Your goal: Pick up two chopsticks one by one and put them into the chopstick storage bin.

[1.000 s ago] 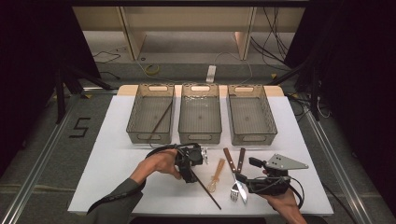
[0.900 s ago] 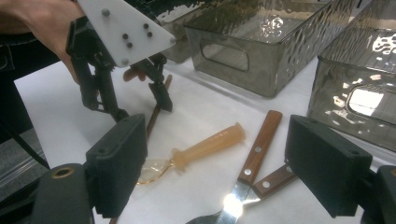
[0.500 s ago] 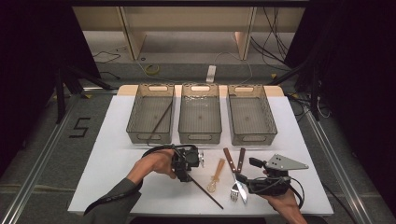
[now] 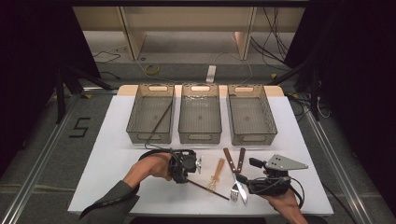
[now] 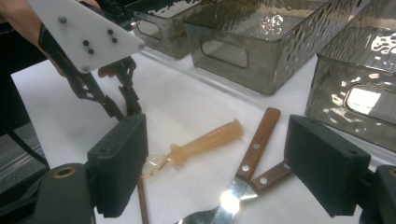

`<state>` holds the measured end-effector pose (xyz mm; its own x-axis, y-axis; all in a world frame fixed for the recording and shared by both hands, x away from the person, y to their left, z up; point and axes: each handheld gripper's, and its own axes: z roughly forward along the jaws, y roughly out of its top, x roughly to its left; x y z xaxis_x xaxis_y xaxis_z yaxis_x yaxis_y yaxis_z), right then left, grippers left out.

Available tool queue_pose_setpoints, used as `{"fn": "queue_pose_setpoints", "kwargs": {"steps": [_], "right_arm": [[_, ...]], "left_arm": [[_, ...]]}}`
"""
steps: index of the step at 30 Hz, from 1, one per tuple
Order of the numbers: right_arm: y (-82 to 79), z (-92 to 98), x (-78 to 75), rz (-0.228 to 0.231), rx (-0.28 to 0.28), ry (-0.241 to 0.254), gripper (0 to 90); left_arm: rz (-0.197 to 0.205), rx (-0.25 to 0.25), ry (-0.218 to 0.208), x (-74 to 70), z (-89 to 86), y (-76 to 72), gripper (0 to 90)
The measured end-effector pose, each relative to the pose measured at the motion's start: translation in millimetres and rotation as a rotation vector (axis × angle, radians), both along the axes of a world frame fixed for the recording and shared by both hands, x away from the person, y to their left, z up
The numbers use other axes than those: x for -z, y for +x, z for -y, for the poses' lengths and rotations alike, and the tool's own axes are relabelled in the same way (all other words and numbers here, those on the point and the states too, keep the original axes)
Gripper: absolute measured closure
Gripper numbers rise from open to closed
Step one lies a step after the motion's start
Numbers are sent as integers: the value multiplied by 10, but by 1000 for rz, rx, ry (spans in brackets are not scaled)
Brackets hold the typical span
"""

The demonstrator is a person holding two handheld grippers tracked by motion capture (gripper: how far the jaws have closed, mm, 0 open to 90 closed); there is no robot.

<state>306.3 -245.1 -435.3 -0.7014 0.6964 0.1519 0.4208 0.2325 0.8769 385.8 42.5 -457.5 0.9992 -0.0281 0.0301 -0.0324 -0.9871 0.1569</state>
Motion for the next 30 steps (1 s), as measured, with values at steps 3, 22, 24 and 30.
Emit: {"fn": "queue_pose_setpoints", "kwargs": {"steps": [3, 22, 24, 30], "right_arm": [[1, 3, -1, 0, 1, -1, 225], [-2, 2, -6, 4, 1, -7, 225], [-2, 3, -5, 3, 1, -7, 225], [-3, 1, -6, 3, 1, -8, 224]], "left_arm": [[0, 11, 2, 0, -5, -19, 745], [-16, 84, 15, -3, -40, -70, 819], [-12, 86, 14, -2, -38, -77, 824], [-7, 110, 18, -6, -38, -84, 832]]}}
